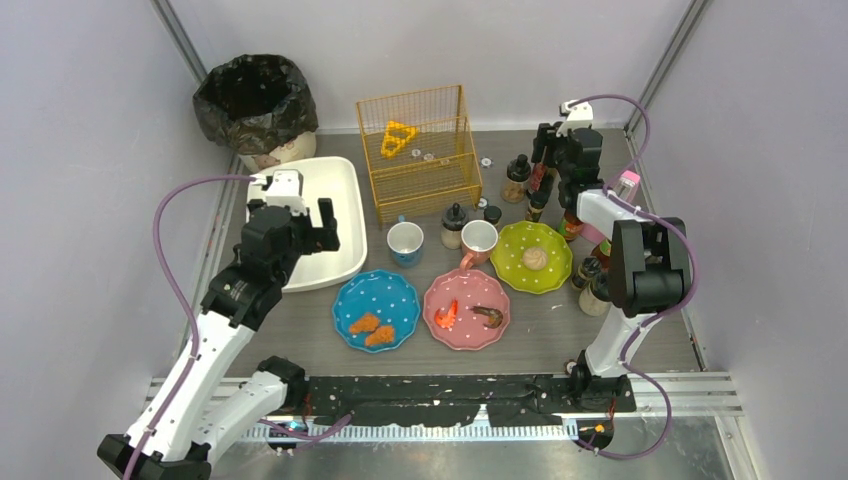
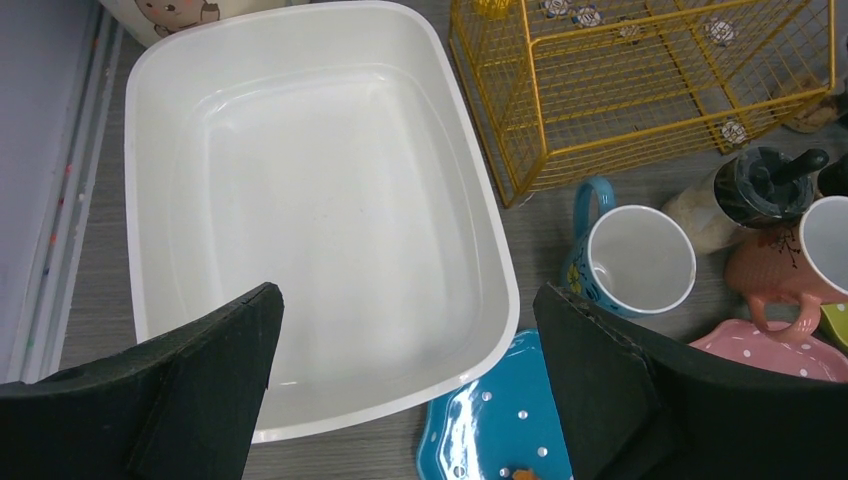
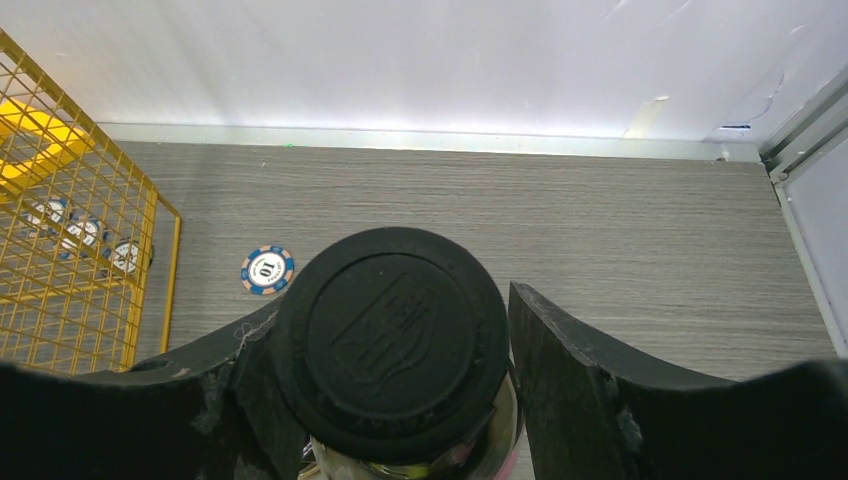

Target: Clear the kitchen counter

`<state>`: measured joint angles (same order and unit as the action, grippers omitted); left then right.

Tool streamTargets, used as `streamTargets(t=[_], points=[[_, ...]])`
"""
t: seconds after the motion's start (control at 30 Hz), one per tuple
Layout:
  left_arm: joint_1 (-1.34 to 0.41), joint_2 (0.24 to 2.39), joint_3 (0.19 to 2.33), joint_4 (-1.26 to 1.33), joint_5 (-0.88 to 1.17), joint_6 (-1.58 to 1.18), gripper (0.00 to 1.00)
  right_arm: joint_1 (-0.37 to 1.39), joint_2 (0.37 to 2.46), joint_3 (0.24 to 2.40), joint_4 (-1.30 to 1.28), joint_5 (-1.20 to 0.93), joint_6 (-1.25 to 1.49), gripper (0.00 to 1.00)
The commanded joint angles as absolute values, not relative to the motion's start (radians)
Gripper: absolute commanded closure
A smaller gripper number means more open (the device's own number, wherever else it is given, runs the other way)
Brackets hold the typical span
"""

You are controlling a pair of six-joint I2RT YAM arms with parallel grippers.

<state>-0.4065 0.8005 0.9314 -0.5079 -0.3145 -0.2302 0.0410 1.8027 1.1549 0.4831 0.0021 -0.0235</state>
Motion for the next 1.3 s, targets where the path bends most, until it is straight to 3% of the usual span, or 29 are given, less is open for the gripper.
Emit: streamTargets(t=[0.0,0.1,0.2,0.33,0.7,0.87,1.27], points=[[-0.410,0.799,0.947,-0.455,-0.337,-0.222,0.00,0.040,1.752,1.196,0.543,-0.005,-0.070,0.53],[-0.410,0.808,0.948,-0.450,-0.331,-0.219,0.00,0.038,1.748,1.203,0.531,-0.039,-0.079,0.54],[-0.410,0.822,0.963,-0.464,-0.331,-0.215,0.00,0.037,1.750,1.215,0.517,-0.043,-0.079,0.37],[-0.410,0.822,0.961,-0.465,-0.330,-0.216,0.00,0.027,1.750,1.221,0.517,-0.061,-0.051,0.26],[-0.410,0.826,0.960,-0.466,-0.329,-0.222,0.00,0.014,1.730,1.220,0.527,-0.081,-0.020,0.20],[-0.410,0.825,0.957,-0.467,-0.328,-0.225,0.00,0.014,1.716,1.207,0.530,-0.082,-0.023,0.36],[-0.410,0.813,0.948,-0.469,-0.331,-0.231,0.01,0.014,1.654,1.211,0.474,-0.093,-0.078,0.94]])
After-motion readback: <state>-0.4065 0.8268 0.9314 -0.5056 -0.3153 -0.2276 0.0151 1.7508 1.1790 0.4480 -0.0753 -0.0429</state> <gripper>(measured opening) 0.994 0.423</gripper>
